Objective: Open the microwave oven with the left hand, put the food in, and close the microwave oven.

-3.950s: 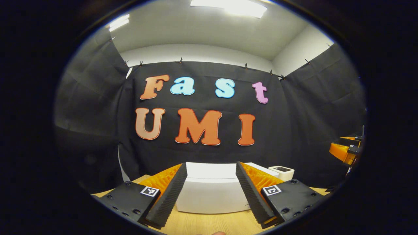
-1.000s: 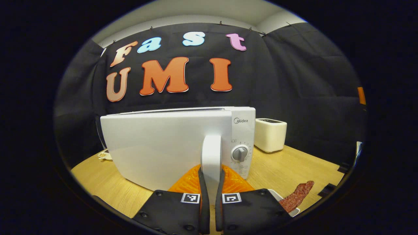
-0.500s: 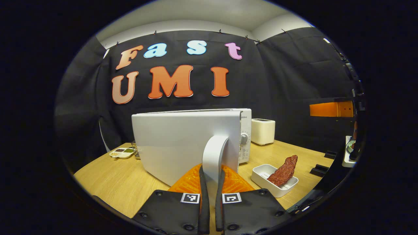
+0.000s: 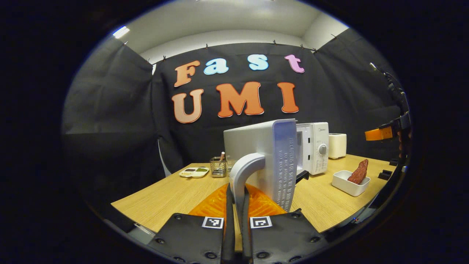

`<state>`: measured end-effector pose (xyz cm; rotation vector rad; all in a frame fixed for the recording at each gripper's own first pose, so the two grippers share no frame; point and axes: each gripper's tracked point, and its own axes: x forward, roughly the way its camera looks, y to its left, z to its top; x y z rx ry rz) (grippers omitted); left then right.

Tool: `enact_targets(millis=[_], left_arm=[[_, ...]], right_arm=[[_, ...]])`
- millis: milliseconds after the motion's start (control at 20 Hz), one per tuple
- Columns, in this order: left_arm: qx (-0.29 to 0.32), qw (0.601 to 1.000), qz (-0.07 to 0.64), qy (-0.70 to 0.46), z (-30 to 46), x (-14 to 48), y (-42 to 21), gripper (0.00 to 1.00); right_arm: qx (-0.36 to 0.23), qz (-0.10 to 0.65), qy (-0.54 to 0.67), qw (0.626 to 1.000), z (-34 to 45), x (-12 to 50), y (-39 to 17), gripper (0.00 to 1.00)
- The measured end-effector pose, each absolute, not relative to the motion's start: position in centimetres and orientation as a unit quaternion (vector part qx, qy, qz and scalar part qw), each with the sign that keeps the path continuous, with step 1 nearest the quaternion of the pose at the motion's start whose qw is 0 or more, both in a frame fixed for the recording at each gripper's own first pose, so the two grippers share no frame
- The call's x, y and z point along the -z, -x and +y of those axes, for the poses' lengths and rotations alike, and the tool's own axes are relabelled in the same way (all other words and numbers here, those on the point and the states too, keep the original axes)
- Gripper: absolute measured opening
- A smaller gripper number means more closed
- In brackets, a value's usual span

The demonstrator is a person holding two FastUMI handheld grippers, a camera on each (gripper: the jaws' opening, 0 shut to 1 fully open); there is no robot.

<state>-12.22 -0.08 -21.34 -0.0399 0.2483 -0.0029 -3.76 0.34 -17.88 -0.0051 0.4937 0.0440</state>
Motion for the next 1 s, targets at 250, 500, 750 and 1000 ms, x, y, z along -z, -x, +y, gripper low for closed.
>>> enact_targets(millis=[250,500,750,1000], left_arm=[[0.022,0.992,0.124,0.015,3.4,21.5,12.8,0.29],[0.028,0.992,0.123,0.015,6.2,21.9,12.7,0.74],[0.034,0.991,0.130,-0.005,7.2,21.8,13.6,0.82],[0.026,0.991,0.129,-0.019,8.1,21.8,14.4,0.91]], right_arm=[[-0.018,0.271,0.008,0.962,0.5,19.8,3.6,0.90],[-0.001,0.299,0.024,0.954,-0.6,21.8,3.8,0.90],[0.009,0.327,0.027,0.945,-1.2,24.0,3.9,0.90],[0.021,0.369,0.008,0.929,-2.1,27.2,4.1,0.90]])
